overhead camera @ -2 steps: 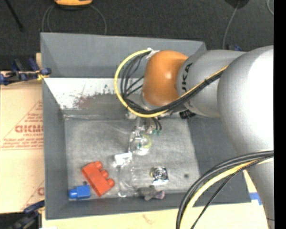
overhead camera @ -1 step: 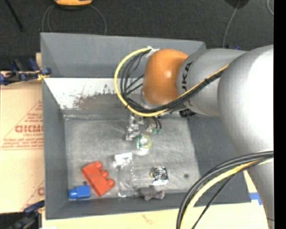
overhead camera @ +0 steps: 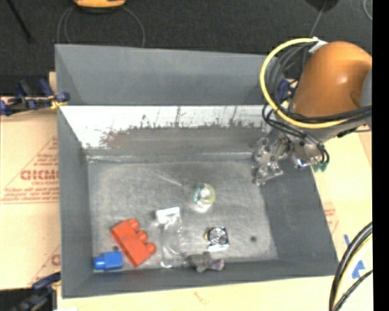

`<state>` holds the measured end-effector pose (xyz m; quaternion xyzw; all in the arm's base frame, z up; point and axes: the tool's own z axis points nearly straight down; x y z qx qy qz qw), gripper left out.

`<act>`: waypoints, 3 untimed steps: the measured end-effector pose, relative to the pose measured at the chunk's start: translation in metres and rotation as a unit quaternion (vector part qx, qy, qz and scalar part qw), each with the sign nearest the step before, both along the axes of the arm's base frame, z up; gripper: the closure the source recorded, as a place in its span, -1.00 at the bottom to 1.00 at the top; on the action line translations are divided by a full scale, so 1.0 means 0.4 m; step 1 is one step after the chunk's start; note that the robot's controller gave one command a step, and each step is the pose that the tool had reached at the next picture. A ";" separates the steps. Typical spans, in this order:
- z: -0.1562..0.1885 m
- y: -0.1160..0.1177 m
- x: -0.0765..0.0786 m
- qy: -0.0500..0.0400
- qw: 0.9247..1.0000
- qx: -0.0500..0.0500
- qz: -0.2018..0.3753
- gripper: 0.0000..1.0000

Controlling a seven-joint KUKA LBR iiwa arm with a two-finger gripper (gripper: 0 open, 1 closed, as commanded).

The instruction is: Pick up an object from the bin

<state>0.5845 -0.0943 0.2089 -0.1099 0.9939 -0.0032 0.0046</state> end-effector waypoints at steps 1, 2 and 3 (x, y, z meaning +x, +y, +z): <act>-0.009 0.013 -0.001 0.003 1.000 0.003 0.002 -1.00; -0.105 0.254 -0.015 0.005 0.998 0.004 0.055 -1.00; -0.336 0.205 0.068 0.001 0.945 0.000 0.326 -1.00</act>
Offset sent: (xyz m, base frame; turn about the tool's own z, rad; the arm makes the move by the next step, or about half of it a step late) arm 0.0000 0.0000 0.0000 0.0000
